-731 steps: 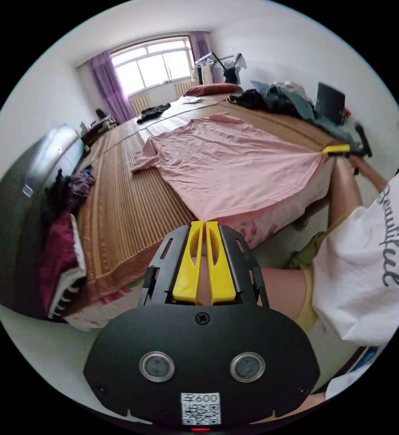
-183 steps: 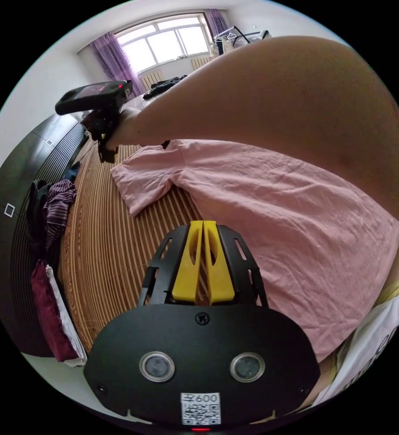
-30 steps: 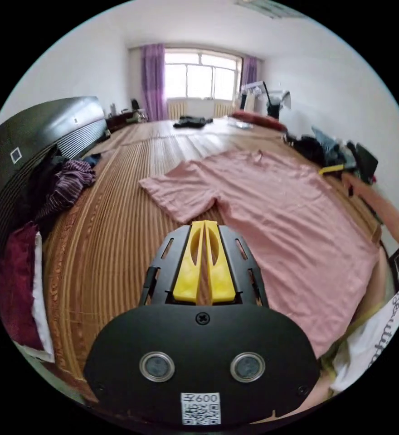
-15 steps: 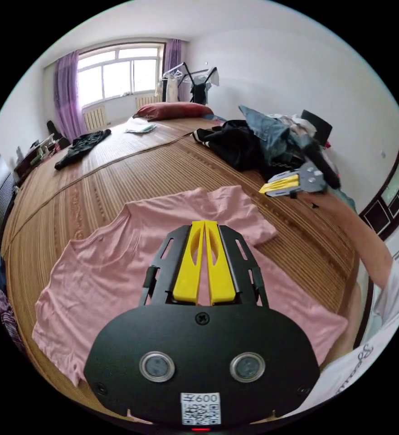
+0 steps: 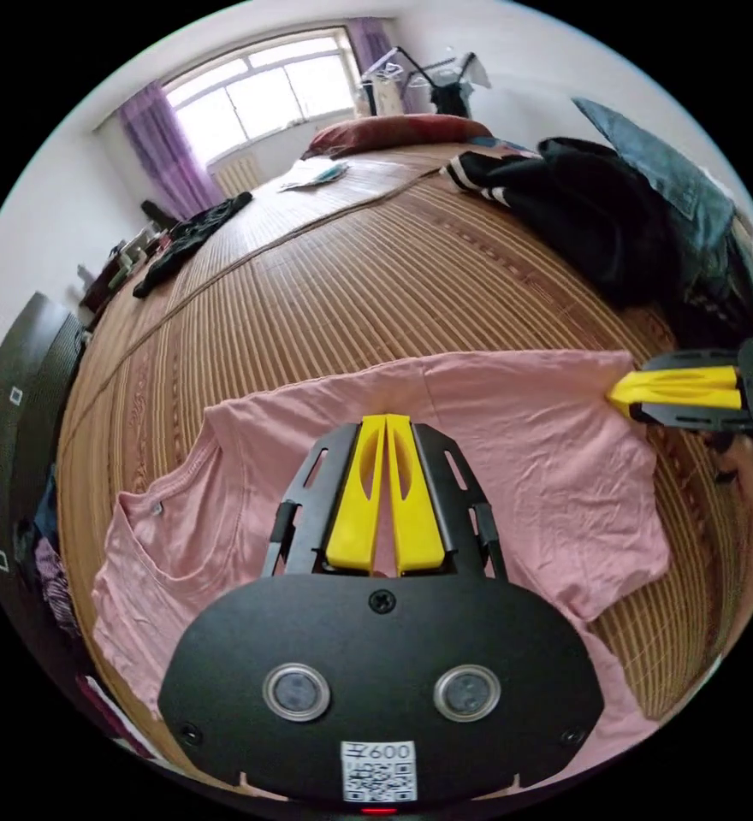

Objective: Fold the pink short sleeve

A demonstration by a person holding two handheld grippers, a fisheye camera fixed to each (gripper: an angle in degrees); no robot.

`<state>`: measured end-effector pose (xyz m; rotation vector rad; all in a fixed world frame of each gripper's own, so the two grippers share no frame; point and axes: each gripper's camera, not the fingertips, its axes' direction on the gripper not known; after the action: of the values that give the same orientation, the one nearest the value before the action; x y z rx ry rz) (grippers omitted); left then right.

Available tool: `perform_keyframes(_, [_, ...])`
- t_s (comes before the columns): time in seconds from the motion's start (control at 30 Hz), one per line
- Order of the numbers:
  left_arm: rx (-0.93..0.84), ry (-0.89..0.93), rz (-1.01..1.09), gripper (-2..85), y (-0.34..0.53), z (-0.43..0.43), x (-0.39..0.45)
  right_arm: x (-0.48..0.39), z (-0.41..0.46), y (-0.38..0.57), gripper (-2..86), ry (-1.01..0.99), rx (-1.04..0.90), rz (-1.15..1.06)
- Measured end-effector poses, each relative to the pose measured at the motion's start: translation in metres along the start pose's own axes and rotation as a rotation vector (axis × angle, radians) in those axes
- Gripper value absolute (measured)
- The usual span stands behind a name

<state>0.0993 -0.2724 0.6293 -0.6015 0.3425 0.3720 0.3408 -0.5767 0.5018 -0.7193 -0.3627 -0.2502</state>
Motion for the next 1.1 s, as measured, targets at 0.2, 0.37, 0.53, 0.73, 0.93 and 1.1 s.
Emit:
perform_keyframes(0.2, [0.272,0.203,-0.063,0.7,0.034,-0.052,-0.013,-0.039,-0.06,0.004,-0.8,0.015,0.18,0.036])
perform_keyframes(0.37, [0.088,0.388,0.183,0.7,0.092,-0.099,0.018,-0.157,-0.13,0.035,-0.7,0.04,0.242,-0.214])
perform_keyframes(0.53, [-0.012,0.494,0.062,0.7,0.147,-0.081,0.059,-0.236,-0.041,0.009,1.4,-0.065,-0.213,-0.258])
perform_keyframes(0.73, [-0.018,0.253,0.195,0.7,0.141,-0.095,0.103,-0.235,-0.047,0.015,3.5,0.002,-0.215,-0.116])
perform_keyframes(0.93, [0.086,0.317,0.09,0.7,0.135,-0.137,0.072,-0.253,-0.081,0.018,3.6,0.036,-0.116,-0.076])
perform_keyframes(1.1, [0.119,0.316,0.022,0.8,0.157,-0.2,0.003,-0.322,-0.089,-0.004,2.3,0.013,0.009,-0.141])
